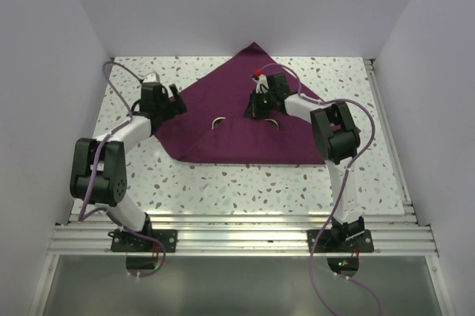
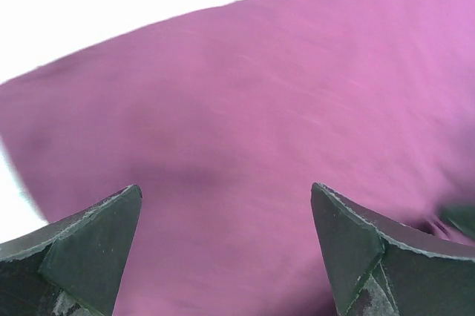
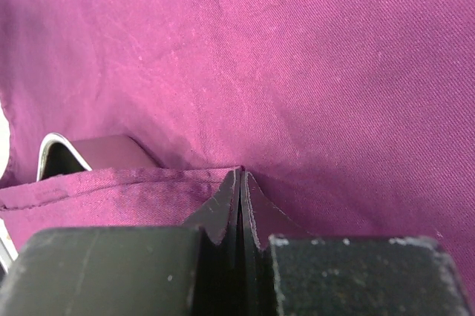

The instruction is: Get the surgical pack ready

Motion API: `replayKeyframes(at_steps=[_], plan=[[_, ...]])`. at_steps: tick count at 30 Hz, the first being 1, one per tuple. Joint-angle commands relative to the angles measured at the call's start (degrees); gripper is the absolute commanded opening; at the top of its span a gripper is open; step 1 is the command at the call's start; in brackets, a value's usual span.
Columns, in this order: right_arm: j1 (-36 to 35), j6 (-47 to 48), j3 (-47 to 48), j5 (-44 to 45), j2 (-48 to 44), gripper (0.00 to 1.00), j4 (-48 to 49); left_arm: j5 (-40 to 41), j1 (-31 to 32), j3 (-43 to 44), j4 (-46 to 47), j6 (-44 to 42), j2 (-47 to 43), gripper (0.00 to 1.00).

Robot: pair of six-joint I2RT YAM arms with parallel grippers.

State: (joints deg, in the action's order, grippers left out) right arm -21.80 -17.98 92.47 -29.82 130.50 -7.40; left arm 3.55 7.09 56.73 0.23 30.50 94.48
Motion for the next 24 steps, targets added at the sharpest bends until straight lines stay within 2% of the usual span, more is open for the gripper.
replayKeyframes(at_steps=[1, 6, 14, 19, 20, 24], plan=[[-0.8, 0.2, -1.9, -1.8, -3.3, 0.0, -0.9, 3.1, -4.7, -1.4, -2.0, 2.7, -2.4, 1.0], [-0.9, -0.1, -2.4, -1.8, -3.3, 0.0, -0.4, 0.8, -11.1, -9.3, 3.5, 6.2, -6.9, 1.0], [-1.0, -0.5, -3.3, -2.0, -4.0, 0.0, 0.6, -4.9, -16.8, -15.0, 10.0, 10.1, -7.1, 0.94], [-1.2, -1.0, -3.3, -2.5, -3.9, 0.0, 1.1, -6.3, -17.6, -15.7, 14.0, 11.5, -4.6, 0.83], [-1.1, -1.0, -3.3, -2.6, -3.9, 0.0, 1.2, -6.5, -17.6, -15.8, 14.6, 11.8, -4.1, 0.77], [-1.1, -1.2, -3.3, -3.0, -4.0, 0.0, 1.4, -5.6, -17.6, -15.4, 16.2, 12.9, -1.8, 0.67]])
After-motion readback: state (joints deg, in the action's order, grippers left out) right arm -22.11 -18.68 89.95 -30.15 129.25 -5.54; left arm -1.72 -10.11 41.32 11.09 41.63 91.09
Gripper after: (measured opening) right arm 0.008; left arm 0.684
